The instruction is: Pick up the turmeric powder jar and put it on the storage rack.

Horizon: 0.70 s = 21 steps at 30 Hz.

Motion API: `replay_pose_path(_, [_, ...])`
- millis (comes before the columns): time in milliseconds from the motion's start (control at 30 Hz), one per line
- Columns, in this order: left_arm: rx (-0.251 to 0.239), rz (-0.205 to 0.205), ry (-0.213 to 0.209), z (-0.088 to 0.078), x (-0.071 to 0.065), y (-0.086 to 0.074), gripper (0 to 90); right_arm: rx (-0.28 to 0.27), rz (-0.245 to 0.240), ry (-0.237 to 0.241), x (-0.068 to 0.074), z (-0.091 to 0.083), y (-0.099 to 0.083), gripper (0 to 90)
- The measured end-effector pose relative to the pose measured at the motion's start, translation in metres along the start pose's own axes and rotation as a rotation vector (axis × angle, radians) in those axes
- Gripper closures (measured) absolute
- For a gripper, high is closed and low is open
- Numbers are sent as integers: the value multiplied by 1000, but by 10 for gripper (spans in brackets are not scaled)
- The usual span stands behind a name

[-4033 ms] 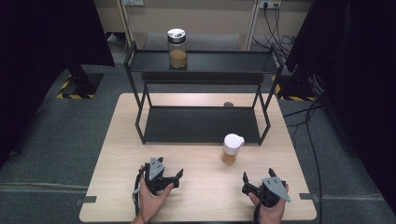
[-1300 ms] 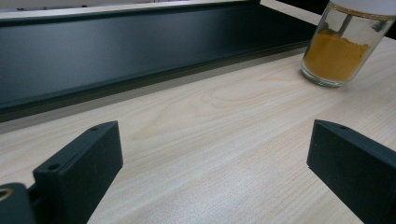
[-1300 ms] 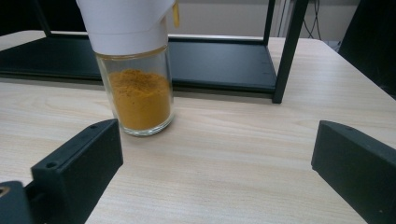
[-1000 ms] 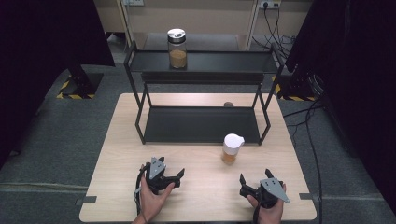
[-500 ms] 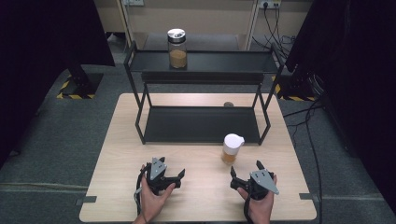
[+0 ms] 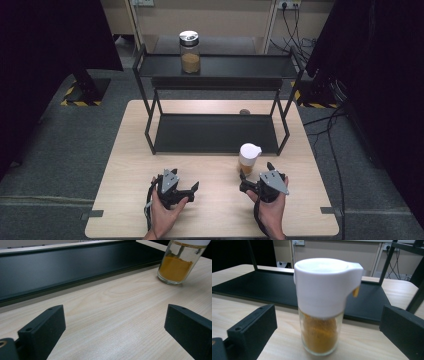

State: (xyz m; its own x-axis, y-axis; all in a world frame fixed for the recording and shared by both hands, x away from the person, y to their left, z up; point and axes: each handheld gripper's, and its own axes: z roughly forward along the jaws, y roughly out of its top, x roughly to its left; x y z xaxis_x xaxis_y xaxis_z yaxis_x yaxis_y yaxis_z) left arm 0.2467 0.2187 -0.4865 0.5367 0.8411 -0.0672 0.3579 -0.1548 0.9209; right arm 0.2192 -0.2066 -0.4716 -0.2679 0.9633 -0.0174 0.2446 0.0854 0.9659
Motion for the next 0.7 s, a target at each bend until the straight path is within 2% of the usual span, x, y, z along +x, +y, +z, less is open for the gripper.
replay_pose_path(500, [0,-5,-3,0,0,0,26,-7,5,-4,-1,40,19,24])
replay_pose_path(700, [-1,-1,-3,0,0,0,25,-14,14,-18,0,47,20,90])
